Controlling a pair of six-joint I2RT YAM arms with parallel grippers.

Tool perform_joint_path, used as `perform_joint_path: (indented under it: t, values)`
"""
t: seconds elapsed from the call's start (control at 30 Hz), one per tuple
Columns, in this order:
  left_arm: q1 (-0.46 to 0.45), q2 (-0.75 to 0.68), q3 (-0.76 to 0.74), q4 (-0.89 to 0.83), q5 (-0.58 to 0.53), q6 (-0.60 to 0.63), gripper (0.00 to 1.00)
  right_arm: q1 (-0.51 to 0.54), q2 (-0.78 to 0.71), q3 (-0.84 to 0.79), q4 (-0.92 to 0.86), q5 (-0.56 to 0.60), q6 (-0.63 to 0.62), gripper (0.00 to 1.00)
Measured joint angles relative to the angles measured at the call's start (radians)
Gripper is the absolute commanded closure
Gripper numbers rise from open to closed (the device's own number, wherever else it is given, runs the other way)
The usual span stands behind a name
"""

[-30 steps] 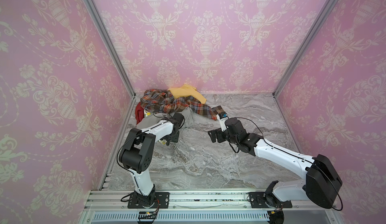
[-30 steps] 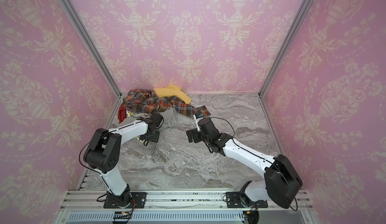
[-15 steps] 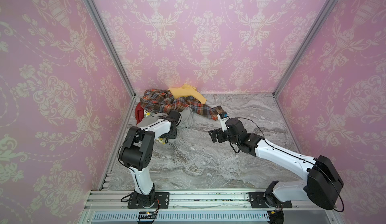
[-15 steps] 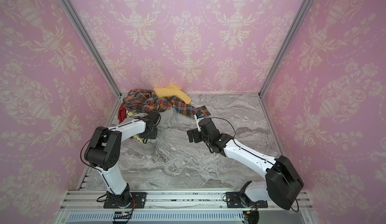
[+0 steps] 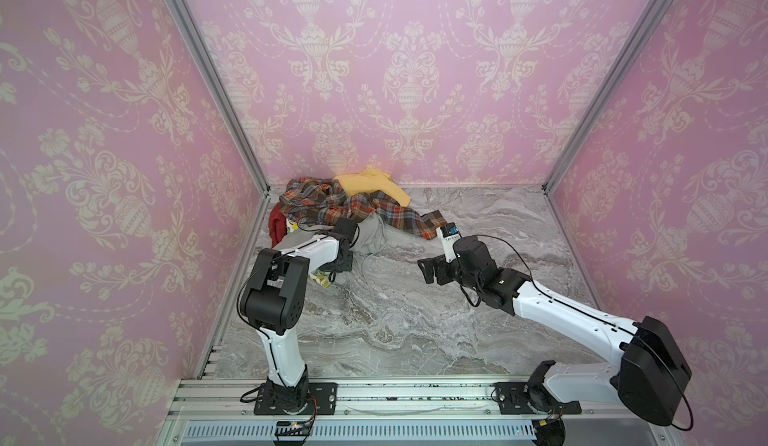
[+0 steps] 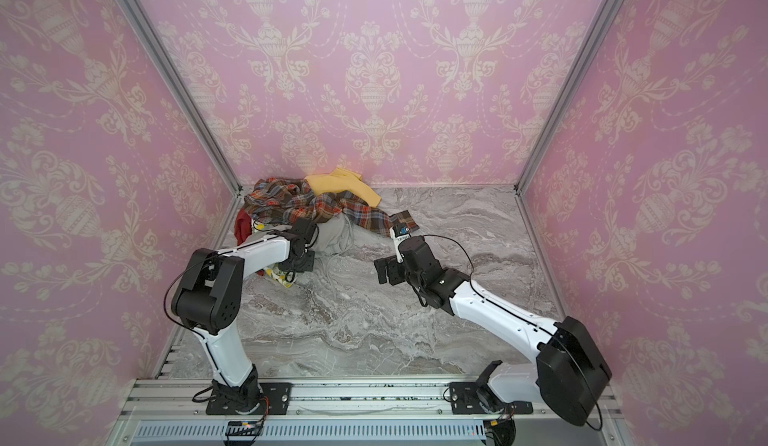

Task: Pick out a specific cloth from the pile
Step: 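Lower the left gripper onto the lemon-print cloth under the grey garment and close it, then lift the lemon-print cloth up out of the pile with the left gripper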

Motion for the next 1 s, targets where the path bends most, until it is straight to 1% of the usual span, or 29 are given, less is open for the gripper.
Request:
perform_joint_path:
  t: [0.3,0.6,0.8,1.0]
  values:
    - [0.009,-0.016,0.052,-0.048,0.027,0.006,1.0,0.0,-0.011,-0.002,-0.008,0.019,0.0,0.01]
    - [0.028,-0.19,0.128,-0.132,0.069,0.013,1.0,0.0,-0.013,0.001,-0.037,0.034,0.0,0.01]
    - [0.069,-0.261,0.195,-0.171,0.126,0.013,1.0,0.0,-0.013,0.023,-0.049,0.033,0.0,0.01]
    - [0.122,-0.268,0.303,-0.22,0.17,0.021,1.0,0.0,-0.013,0.05,-0.05,0.033,0.0,0.01]
